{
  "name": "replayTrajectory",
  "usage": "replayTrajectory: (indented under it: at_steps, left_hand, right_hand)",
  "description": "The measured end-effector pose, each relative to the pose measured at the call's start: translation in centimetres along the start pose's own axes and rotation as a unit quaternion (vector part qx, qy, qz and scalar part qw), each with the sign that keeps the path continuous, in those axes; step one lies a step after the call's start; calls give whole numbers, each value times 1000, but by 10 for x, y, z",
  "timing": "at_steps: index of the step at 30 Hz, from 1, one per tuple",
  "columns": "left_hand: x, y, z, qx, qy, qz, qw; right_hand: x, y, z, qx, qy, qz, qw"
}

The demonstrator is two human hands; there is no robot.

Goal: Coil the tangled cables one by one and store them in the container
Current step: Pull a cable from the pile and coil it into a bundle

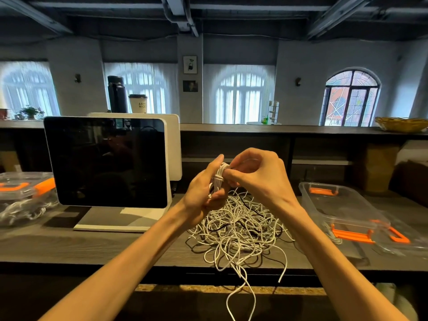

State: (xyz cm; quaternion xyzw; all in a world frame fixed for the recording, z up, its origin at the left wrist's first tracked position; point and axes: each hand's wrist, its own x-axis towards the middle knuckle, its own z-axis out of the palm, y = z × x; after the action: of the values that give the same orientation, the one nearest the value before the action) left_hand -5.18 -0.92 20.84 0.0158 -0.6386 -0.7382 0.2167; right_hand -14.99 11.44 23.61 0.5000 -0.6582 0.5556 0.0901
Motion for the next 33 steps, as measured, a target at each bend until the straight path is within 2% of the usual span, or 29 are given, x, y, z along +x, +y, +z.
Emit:
replayTrajectory:
  at_steps: [5, 8, 12, 13, 15, 17, 18, 23, 26, 33]
  left_hand:
    - [-3, -1, -2, -60, 2, -22, 998]
    - [-5, 1, 0, -88, -16, -39, 995]
    - [-6, 4, -3, -118, -62, -64, 989]
    - [-6, 5, -4, -114, -72, -68, 989]
    - [-7, 5, -6, -93, -91, -82, 988]
    - [-9, 5, -7, -56, -107, -96, 988]
    - [-9, 6, -8, -29, -112, -97, 989]
    - [-12, 12, -12, 41, -151, -51, 986]
    - [-12, 13, -13, 48, -160, -50, 985]
    - [-16, 14, -7, 107, -193, -66, 973]
  right_hand:
    - [0, 1, 2, 31, -57, -4, 998]
    - [-3, 6, 5, 82, -32, -2, 996]
    - [-5, 16, 11, 1, 32, -60, 998]
    - [-4, 18, 10, 7, 5, -52, 999]
    - [-2, 20, 8, 55, -110, -7, 992]
    - [-3, 22, 1, 106, -208, 33, 972]
    - [-5, 22, -2, 132, -233, 42, 962]
    - [-9, 19, -15, 239, -273, 31, 931]
    - [-9, 15, -15, 334, -270, 73, 900]
    - [-6, 8, -14, 352, -281, 144, 881]
